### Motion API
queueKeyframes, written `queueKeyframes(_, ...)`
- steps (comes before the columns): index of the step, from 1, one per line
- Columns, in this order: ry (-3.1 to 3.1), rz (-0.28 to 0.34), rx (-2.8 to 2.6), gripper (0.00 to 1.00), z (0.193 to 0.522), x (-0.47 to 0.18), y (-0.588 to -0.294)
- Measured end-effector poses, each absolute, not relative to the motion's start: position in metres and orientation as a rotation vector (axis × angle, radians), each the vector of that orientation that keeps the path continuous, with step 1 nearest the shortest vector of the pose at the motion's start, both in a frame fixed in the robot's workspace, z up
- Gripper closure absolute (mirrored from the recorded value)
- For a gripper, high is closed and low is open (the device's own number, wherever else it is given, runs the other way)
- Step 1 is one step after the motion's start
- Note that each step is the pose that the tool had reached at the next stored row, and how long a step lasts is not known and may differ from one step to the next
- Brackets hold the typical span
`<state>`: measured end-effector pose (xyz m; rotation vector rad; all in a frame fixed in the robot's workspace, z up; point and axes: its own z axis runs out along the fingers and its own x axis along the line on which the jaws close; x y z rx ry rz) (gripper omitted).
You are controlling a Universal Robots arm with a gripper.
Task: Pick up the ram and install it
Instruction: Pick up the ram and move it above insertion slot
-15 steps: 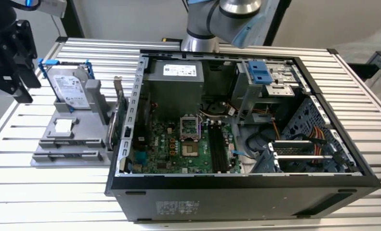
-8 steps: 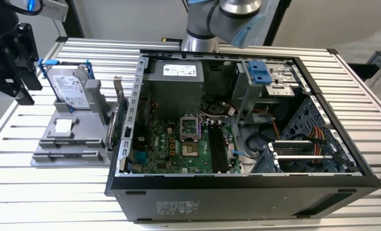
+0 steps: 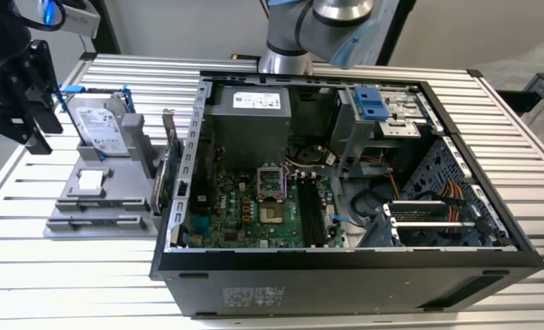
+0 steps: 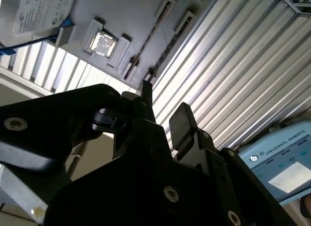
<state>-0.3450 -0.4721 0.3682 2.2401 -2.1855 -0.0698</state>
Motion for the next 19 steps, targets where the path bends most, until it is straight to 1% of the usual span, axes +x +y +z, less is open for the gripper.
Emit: queueKeyframes(19,-2.184,-0.066,2.238,1.0,0.351,-0.345,-0.472)
